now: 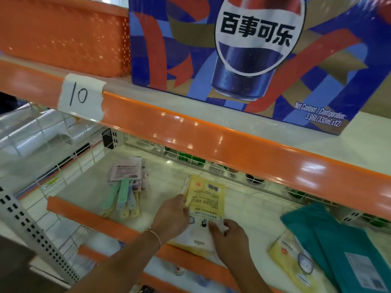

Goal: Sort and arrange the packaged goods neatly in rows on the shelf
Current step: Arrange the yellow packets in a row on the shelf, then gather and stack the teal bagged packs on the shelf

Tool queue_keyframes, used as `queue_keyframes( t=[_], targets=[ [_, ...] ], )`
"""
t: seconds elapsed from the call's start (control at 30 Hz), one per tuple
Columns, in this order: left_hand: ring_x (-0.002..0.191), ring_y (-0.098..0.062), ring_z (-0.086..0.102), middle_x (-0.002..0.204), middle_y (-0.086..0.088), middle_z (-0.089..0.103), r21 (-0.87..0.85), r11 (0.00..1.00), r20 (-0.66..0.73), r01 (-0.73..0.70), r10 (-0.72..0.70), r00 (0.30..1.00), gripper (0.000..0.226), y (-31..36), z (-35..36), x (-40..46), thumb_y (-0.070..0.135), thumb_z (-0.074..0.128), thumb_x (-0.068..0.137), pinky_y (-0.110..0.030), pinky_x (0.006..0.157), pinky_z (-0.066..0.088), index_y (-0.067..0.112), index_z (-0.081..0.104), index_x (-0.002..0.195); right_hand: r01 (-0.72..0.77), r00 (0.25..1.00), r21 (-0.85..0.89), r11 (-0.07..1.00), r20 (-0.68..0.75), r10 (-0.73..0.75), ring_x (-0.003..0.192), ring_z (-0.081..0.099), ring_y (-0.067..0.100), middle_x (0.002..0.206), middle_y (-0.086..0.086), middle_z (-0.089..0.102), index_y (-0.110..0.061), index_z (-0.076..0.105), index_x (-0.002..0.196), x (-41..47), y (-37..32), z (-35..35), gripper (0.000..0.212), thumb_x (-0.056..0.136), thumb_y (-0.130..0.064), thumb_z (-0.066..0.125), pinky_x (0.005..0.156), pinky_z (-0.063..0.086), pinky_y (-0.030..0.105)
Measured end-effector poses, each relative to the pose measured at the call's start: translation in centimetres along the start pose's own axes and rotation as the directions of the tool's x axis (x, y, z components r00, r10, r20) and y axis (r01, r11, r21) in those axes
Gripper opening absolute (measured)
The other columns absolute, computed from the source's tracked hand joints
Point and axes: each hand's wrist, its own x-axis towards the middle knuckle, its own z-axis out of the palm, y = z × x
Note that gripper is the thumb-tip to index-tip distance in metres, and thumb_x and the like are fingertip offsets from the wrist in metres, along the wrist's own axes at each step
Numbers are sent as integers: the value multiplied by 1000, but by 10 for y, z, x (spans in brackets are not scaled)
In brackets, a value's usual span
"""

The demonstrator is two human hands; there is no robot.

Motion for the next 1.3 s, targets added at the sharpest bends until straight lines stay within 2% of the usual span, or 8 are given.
queue_keyframes(
  t=[0.1,0.2,0.4,0.6,0.77,0.83,1.1,1.3],
  targets=[
    [80,-19,62,93,-3,65,200,978,-26,-56,62,998,30,-2,1,1,28,43,97,-30,66,50,14,48,123,29,1000,-114,993,-7,-30,90,66,16,95,2,71,-23,49,134,-1,2,4,58,88,-57,56,76,50,27],
    [80,-20,61,92,-1,62,362,927,-63,-97,128,990,28,0,2,-1,32,38,98,-28,60,40,15,47,119,61,998,-224,973,-1,-63,111,62,22,121,2,66,-25,35,145,-3,3,7,68,90,-63,47,88,50,32],
    [79,-18,63,93,3,63,526,840,-100,-132,216,971,30,18,11,-5,31,33,99,-27,57,38,18,43,123,51,995,-247,968,-73,-71,106,64,19,113,1,70,-28,34,146,-9,12,-4,70,90,-68,39,86,51,32],
    [89,-23,62,99,0,62,451,858,-8,-244,278,961,35,50,33,-5,23,38,95,-32,67,45,20,43,129,30,983,-175,984,-175,-61,69,67,13,76,3,72,-26,41,140,-12,38,-41,62,90,-62,45,72,55,31],
    [100,-25,61,113,0,62,394,837,83,-379,378,922,40,85,69,-11,22,36,98,-36,78,48,24,38,138,-25,976,-131,991,-220,-5,51,59,2,47,0,59,-20,45,139,-15,64,-89,53,93,-44,55,53,42,15],
    [100,-24,60,115,0,61,355,824,129,-441,424,897,44,99,88,-16,23,34,100,-37,79,49,25,33,143,-45,972,-111,993,-235,18,51,57,2,48,-2,59,-20,46,137,-16,77,-107,51,92,-40,58,50,39,13],
    [102,-22,58,121,0,56,243,765,174,-597,571,803,43,157,170,-46,36,32,101,-33,81,45,24,35,142,-134,936,-71,988,-337,102,82,63,20,87,0,69,-17,50,134,-12,148,-186,51,90,-40,61,69,46,29],
    [88,-15,56,104,0,62,14,873,285,-487,463,839,41,200,227,-62,32,46,97,-25,76,43,20,46,137,-142,839,-98,985,-540,67,93,63,36,102,19,69,-7,67,112,0,206,-250,38,82,-29,73,81,51,41]
  ],
)
